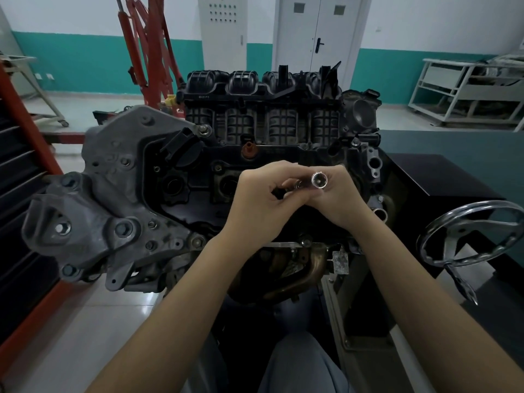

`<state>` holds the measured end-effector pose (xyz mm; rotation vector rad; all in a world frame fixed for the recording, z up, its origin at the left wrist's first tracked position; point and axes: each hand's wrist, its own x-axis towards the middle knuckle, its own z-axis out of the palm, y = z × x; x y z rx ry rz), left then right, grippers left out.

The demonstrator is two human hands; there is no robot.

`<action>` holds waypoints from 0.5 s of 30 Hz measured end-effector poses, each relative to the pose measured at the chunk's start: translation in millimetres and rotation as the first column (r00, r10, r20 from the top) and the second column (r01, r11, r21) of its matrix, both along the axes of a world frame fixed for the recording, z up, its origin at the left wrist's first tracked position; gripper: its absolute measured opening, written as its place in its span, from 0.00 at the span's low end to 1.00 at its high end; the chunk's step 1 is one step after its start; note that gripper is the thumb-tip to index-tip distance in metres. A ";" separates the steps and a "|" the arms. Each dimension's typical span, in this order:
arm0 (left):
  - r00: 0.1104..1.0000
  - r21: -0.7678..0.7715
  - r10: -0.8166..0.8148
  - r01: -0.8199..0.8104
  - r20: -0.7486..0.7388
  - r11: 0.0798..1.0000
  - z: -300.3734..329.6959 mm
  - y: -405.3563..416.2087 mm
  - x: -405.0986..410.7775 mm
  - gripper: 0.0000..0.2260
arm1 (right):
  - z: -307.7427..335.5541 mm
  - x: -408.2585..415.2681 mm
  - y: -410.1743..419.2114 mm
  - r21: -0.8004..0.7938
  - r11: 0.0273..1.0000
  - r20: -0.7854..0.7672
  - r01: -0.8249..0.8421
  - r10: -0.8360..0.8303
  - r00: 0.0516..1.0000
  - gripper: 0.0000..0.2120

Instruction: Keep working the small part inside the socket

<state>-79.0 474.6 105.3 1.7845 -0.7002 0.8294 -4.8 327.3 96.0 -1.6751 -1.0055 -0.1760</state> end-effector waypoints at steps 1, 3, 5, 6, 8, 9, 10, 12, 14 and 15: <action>1.000 -0.003 -0.015 0.015 -0.007 1.000 0.4 -0.3 -0.4 0.12 | 1.1 -1.4 -0.1 -0.018 1.000 0.009 -0.013 0.013 1.000 0.13; 0.997 -0.038 -0.063 0.062 -0.044 0.997 0.2 0.3 -0.9 0.13 | 2.4 -3.1 -0.5 -0.053 0.998 0.019 -0.039 0.040 0.999 0.15; 0.992 -0.049 -0.098 0.094 -0.076 0.994 -0.4 0.6 -1.2 0.13 | 0.9 -1.8 -0.3 -0.054 0.998 0.016 -0.032 0.033 0.999 0.15; 0.993 -0.038 -0.088 0.085 -0.077 0.996 -0.6 0.0 -1.1 0.12 | 0.2 -1.1 0.1 -0.045 0.999 0.009 -0.020 0.020 1.000 0.14; 0.998 -0.019 -0.034 0.033 -0.060 0.999 -0.1 -1.9 -0.9 0.12 | -0.9 0.6 1.1 -0.038 0.999 0.010 0.003 -0.003 1.000 0.11; 0.998 -0.026 -0.012 0.010 -0.061 1.000 0.2 -2.7 -0.8 0.11 | -1.6 1.2 1.1 -0.038 0.999 0.020 0.010 -0.010 1.000 0.10; 0.998 -0.037 -0.002 -0.001 -0.068 0.999 0.3 -2.9 -0.6 0.10 | -1.9 0.8 1.1 -0.035 0.999 0.029 0.013 -0.012 0.999 0.09; 0.996 -0.046 -0.017 0.013 -0.091 0.999 1.2 -2.5 -0.6 0.11 | -0.8 -1.4 0.6 -0.025 1.000 0.041 -0.009 0.010 0.999 0.11; 0.985 -0.081 -0.097 0.087 -0.140 0.993 1.9 0.2 -0.9 0.13 | 3.1 -6.8 1.8 -0.062 0.997 0.048 -0.040 0.043 0.998 0.21; 0.976 -0.109 -0.149 0.132 -0.161 0.985 1.9 1.8 -1.0 0.14 | 4.8 -8.6 2.5 -0.080 0.995 0.040 -0.054 0.057 0.998 0.24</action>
